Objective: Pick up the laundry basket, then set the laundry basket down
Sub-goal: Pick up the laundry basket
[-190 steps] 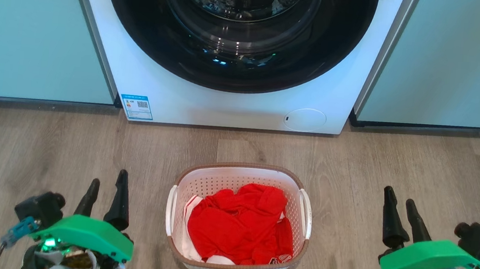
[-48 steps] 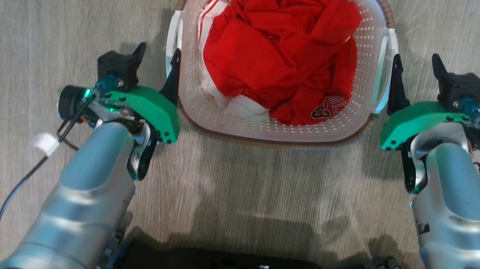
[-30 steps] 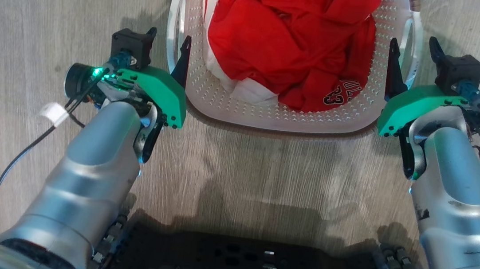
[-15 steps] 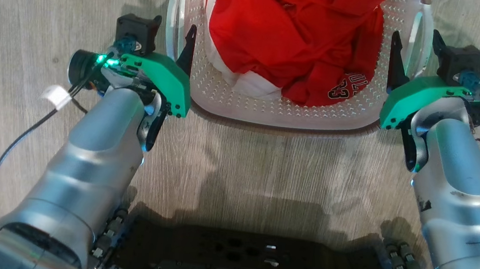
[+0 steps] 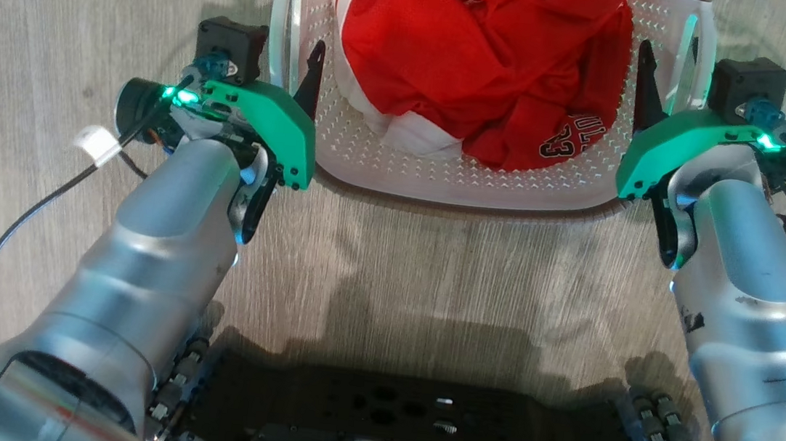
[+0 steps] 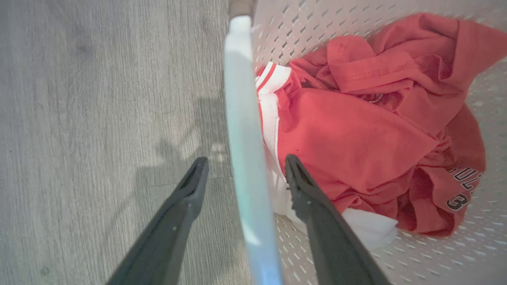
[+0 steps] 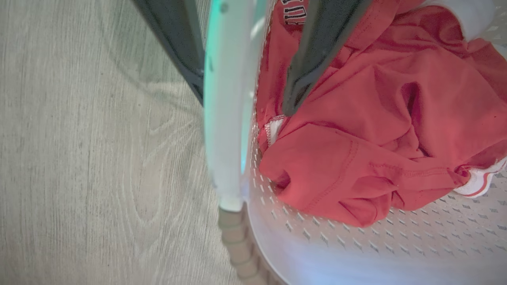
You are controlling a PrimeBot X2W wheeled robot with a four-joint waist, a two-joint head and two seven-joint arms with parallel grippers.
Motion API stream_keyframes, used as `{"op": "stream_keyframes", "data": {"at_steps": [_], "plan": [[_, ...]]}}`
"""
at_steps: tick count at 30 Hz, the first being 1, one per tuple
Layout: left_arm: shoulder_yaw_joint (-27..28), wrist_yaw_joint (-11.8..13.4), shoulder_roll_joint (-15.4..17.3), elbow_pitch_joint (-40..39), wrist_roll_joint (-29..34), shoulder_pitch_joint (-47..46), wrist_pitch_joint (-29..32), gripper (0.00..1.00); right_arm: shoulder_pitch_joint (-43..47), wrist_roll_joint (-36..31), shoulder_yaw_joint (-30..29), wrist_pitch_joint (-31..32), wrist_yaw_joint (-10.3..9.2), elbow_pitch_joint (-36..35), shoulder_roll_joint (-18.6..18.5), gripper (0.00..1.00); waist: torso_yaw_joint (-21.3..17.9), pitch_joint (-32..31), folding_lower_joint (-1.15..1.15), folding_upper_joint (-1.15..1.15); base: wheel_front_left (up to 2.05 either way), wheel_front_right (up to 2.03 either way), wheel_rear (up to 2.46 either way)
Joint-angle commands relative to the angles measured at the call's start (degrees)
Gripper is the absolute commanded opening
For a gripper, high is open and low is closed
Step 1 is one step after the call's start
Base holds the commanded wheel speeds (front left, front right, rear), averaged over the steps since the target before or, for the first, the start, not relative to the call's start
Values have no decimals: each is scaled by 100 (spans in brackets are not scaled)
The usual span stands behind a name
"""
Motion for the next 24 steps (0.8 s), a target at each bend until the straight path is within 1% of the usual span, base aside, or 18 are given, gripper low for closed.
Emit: {"op": "stream_keyframes", "data": {"at_steps": [1,2,3,4,5,6,7,18,24], "plan": [[26,45,141,6,-48,48,-45,91,213,49,145,-69,8,-46,100,70,-5,-3,0,0,0,0,0],[0,52,141,18,-72,38,-45,76,205,67,158,-69,8,-23,100,50,-8,-3,0,0,0,0,0],[-24,59,141,26,-92,26,-45,53,197,87,169,-69,8,5,100,45,-10,-2,0,0,0,0,0],[-48,66,141,32,-109,15,-45,36,187,109,179,-69,8,41,100,37,-13,-2,0,0,0,0,0],[-74,73,141,38,-124,5,-45,27,176,124,187,-69,8,77,100,33,-16,-1,0,0,0,0,0],[-105,78,141,47,-140,-1,-45,7,165,134,195,-69,8,110,100,20,-19,-1,0,0,0,0,0],[-139,74,141,60,-164,-2,-45,0,153,142,199,-69,8,136,100,0,-23,-3,0,0,0,0,0],[-422,71,141,146,-433,24,-45,0,136,213,187,-69,8,322,100,0,-22,-119,0,0,0,0,0],[-501,92,141,225,-539,126,-45,0,186,332,261,-69,8,523,100,0,-24,-356,0,0,0,0,0]]}}
